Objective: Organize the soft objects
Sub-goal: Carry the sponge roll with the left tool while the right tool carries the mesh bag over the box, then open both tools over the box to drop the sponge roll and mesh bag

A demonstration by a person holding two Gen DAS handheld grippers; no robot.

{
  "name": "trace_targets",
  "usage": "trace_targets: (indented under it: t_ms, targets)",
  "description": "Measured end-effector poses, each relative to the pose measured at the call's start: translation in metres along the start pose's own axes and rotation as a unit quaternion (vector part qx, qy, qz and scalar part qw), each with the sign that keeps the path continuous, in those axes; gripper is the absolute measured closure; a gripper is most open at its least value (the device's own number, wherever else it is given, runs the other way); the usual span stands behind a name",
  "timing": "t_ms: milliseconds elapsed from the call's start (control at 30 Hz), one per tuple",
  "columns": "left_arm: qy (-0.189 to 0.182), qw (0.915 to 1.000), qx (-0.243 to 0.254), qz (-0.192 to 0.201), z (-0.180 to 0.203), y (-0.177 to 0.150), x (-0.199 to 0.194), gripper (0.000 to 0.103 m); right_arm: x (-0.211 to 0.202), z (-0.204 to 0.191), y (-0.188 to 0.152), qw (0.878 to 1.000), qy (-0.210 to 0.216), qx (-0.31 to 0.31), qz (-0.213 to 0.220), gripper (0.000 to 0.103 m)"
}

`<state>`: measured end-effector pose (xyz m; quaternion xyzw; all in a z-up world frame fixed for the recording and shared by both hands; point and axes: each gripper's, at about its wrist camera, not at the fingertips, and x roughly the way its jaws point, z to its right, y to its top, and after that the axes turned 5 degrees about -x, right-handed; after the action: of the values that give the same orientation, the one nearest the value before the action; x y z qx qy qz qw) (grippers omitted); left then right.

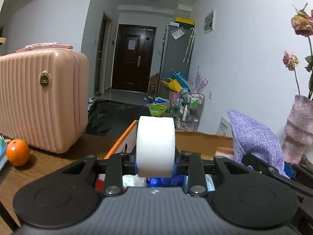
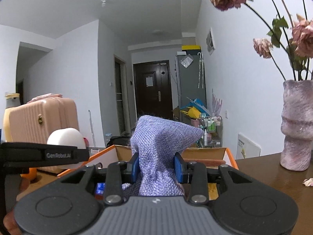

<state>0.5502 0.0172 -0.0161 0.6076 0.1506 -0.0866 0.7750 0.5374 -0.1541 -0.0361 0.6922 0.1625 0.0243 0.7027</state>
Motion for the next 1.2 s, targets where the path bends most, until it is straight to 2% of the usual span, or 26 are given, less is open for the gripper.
trace_targets:
  t_ms: [300, 567, 1033, 1100, 1200]
  targets:
    - [0.050, 0.9987, -0.008, 0.006, -0.001, 0.011, 0.036, 0.073, 0.032, -0.010, 0.006, 1.000, 0.001, -0.002, -0.001, 0.068]
    - [0.074, 0.9970, -0.013, -0.018, -0.009, 0.012, 0.071, 0.073, 0.059, -0.008, 0.007, 1.000, -0.009, 0.003, -0.009, 0.068]
    - [0.063, 0.9975, -0.001, -0.032, -0.005, 0.011, 0.099, 0.073, 0.091, -0.014, 0.001, 0.999, -0.037, -0.010, -0.038, 0.067]
    - [0.057, 0.9977, 0.000, -0.036, -0.005, 0.010, 0.099, 0.073, 0.092, -0.016, 0.001, 0.998, -0.034, -0.011, -0.042, 0.066]
    - [0.054, 0.9979, 0.001, -0.036, -0.005, 0.008, 0.098, 0.069, 0.090, -0.015, 0.001, 0.998, -0.040, -0.013, -0.048, 0.058]
